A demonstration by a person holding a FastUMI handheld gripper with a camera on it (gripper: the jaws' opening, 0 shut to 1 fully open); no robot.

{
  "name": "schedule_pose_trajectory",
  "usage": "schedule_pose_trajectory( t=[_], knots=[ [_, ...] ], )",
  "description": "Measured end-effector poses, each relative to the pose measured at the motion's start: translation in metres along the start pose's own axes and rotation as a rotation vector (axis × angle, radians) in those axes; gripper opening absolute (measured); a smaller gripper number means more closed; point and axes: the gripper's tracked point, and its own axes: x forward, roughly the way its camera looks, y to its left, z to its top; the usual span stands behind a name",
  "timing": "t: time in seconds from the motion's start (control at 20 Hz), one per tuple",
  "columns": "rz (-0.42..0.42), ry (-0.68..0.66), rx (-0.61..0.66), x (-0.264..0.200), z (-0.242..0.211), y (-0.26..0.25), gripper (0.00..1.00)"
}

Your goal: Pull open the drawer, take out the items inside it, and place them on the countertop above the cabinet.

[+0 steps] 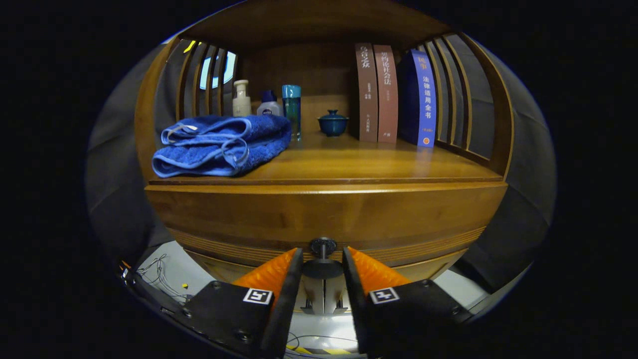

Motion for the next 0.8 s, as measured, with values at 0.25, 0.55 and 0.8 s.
schedule_pose_trajectory(
  t=[0.25, 0.55, 0.8],
  knots=[
    [-0.001, 0.0, -0.03, 0.004, -0.002, 0.0, 0.39],
    [0.007, 0.015, -0.034, 0.0, -0.003, 0.0, 0.35],
    [0.017, 0.035, -0.042, -0.016, -0.01, 0.0, 0.35]
  ],
)
